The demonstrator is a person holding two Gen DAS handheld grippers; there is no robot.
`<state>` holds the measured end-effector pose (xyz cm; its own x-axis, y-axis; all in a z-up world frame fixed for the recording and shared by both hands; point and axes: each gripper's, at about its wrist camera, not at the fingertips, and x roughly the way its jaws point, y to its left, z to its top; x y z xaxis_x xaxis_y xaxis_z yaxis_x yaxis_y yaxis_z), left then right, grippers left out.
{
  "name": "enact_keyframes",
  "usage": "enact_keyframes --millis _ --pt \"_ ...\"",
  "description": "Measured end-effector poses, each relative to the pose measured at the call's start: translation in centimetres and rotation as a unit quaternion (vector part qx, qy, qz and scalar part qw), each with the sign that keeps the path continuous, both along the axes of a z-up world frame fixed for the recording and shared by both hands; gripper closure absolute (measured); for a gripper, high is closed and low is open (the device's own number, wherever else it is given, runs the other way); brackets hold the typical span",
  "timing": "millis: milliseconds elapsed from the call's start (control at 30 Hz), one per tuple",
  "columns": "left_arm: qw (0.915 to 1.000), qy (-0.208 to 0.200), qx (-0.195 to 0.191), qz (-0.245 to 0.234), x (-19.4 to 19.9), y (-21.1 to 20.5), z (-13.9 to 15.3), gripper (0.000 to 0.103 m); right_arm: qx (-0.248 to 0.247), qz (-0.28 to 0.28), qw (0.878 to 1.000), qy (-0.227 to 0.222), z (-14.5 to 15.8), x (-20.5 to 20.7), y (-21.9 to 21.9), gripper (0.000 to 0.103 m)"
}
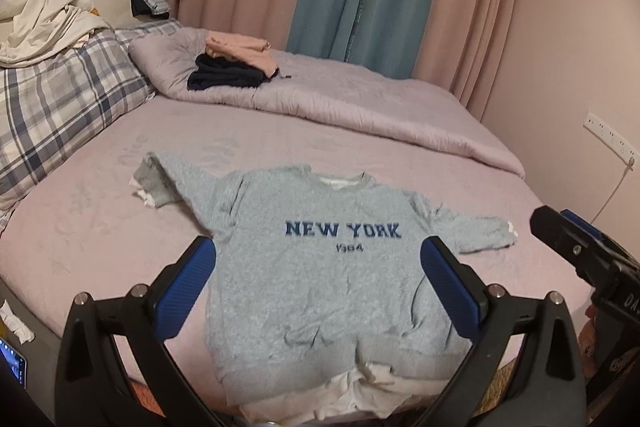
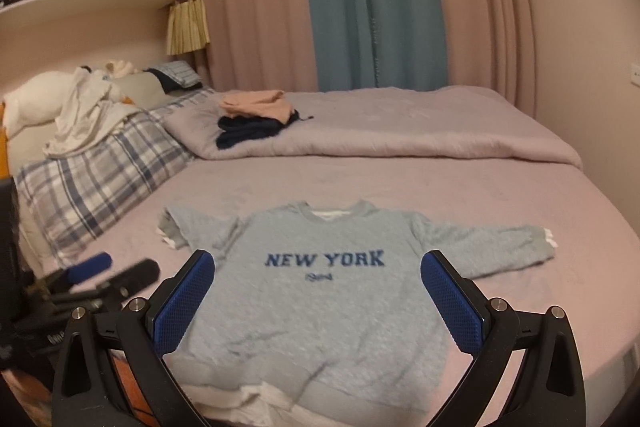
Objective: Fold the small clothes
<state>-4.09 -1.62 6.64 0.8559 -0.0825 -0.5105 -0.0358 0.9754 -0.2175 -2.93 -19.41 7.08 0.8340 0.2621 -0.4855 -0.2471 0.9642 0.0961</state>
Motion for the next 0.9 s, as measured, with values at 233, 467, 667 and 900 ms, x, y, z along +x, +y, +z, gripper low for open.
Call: enact_keyframes --millis 233,467,667,900 --pt "0.9994 -0.02 0.009 0.025 2.1 0.6 -0.1 0.001 0.029 -0.003 0.999 -0.017 0.5 2.3 0.3 0.001" --pt "0.9981 -0.002 -0.003 0.062 3.1 2.1 -3.6 0.001 0.017 -0.027 0.999 -0.005 -3.6 3.2 0.2 0.001" --pt "0.9978 0.007 0.019 0.064 3.4 1.6 -4.4 0.001 0.04 -0.026 0.999 0.01 -3.5 4.1 -0.3 0.001" --pt "0.9983 0.013 0.019 0.054 3.4 1.5 -5.3 0.001 0.051 -0.027 0.998 0.021 -3.7 4.8 -1.2 0.001"
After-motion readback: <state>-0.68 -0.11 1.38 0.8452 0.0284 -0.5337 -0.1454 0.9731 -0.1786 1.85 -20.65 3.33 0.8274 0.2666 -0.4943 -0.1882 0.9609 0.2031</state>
